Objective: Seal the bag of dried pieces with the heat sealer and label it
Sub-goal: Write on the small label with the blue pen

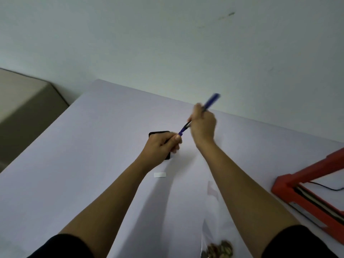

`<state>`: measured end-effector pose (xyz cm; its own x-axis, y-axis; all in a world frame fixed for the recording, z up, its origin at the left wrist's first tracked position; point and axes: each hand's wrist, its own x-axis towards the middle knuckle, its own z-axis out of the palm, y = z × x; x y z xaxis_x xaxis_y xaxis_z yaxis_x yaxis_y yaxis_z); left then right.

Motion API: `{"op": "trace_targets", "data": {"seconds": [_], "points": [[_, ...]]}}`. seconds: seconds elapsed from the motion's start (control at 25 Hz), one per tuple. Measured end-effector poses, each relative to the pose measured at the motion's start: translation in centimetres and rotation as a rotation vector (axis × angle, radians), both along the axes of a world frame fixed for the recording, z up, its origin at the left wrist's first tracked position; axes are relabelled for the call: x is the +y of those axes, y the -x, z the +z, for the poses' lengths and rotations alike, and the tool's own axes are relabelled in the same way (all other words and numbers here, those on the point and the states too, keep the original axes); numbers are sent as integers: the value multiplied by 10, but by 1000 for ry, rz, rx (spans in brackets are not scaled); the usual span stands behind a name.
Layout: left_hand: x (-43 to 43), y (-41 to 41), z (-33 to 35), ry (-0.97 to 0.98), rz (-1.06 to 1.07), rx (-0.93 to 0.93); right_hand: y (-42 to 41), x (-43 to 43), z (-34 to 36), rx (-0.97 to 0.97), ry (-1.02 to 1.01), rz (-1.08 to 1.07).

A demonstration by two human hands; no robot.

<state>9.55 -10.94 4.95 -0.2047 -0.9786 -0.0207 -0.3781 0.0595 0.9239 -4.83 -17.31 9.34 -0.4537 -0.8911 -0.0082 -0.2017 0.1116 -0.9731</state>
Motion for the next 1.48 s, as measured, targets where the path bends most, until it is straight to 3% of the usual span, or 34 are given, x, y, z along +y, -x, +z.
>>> {"op": "trace_targets", "data": {"seconds": [0.04, 0.12, 0.24, 0.36, 0.44, 0.56, 0.72, 1.16, 1.24, 1.36, 1.44, 1.48], "points": [[12, -10, -16, -53, -8, -15, 16, -10, 8, -76, 4, -125], [43, -32, -49, -167, 22, -73, 46, -26, 24, -121, 48, -164], [66, -50, -80, -195, 231, -130, 43, -15, 13, 7, 20, 48], [65, -66, -88, -178, 500, -180, 20, 17, -22, -96, -32, 200], [67, -87, -97, -213, 595, -314, 12, 33, -46, -177, -42, 211], [73, -110, -116, -199, 530, -597, 1, 55, -68, -211, 8, 265], [77, -113, -132, -214, 409, -742, -6, 69, -87, -182, 23, 297], [75, -111, -140, -258, 352, -709, -15, 82, -103, -122, -84, 301], [78, -109, -131, -267, 425, -671, -14, 82, -103, -121, -93, 294], [85, -97, -117, 67, 522, -580, -12, 82, -106, -79, -88, 283], [85, -88, -120, 273, 312, -545, -11, 82, -109, -38, -82, 269], [80, -83, -125, 282, 184, -529, -11, 83, -110, -22, -76, 265]]}}
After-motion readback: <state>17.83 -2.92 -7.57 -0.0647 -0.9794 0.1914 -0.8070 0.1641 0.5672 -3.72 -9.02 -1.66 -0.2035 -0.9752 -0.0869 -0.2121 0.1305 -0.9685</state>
